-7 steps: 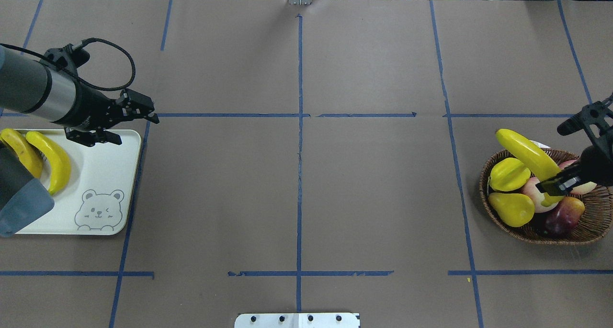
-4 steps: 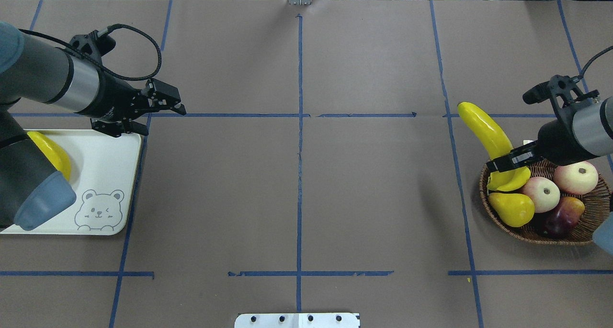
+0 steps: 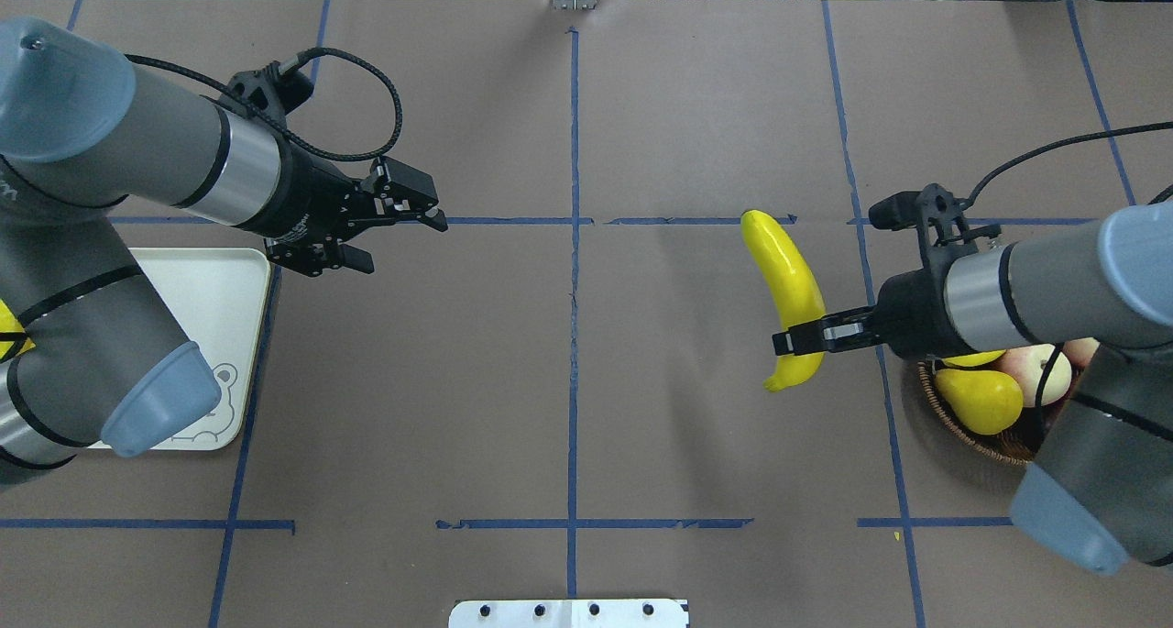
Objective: Transfer all bananas from basket to plate
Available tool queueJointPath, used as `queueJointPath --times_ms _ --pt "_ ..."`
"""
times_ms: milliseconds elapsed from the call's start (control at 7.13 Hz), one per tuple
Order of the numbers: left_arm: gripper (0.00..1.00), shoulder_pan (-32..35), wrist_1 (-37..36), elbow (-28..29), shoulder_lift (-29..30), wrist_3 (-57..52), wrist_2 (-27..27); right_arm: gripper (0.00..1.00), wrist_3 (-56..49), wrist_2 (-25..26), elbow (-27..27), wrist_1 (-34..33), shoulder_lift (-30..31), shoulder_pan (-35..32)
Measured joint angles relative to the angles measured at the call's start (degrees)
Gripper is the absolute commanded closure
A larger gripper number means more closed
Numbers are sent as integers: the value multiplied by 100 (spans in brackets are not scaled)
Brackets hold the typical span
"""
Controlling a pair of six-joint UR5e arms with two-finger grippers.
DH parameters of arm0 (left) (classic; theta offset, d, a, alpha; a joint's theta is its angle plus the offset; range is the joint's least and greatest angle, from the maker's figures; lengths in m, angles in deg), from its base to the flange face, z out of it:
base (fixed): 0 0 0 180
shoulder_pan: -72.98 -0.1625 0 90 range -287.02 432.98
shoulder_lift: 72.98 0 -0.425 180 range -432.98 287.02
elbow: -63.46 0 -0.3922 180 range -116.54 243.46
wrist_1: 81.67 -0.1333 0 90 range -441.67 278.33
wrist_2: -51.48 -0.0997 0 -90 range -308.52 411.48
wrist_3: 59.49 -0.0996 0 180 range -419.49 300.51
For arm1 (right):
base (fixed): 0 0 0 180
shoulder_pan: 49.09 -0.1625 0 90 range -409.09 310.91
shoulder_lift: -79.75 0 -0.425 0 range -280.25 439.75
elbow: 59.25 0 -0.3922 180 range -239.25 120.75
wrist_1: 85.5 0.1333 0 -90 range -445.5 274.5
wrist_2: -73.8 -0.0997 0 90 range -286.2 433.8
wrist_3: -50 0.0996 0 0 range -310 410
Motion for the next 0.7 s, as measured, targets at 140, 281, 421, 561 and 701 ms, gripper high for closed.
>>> queueJointPath --times_ms 140,281,421,561,701 --pt "0 -89 18 30 166 182 -3 84 378 556 26 207 -178 444" --pt "0 -180 26 49 307 331 -39 84 692 1204 86 407 -385 924" --pt "0 -325 29 58 422 471 -183 84 930 1842 214 574 -638 1360" --pt "0 -475 33 80 525 604 -375 84 1066 2376 379 712 -903 1723" --pt "0 -600 37 156 635 733 -513 84 1131 2812 557 816 -1171 2011"
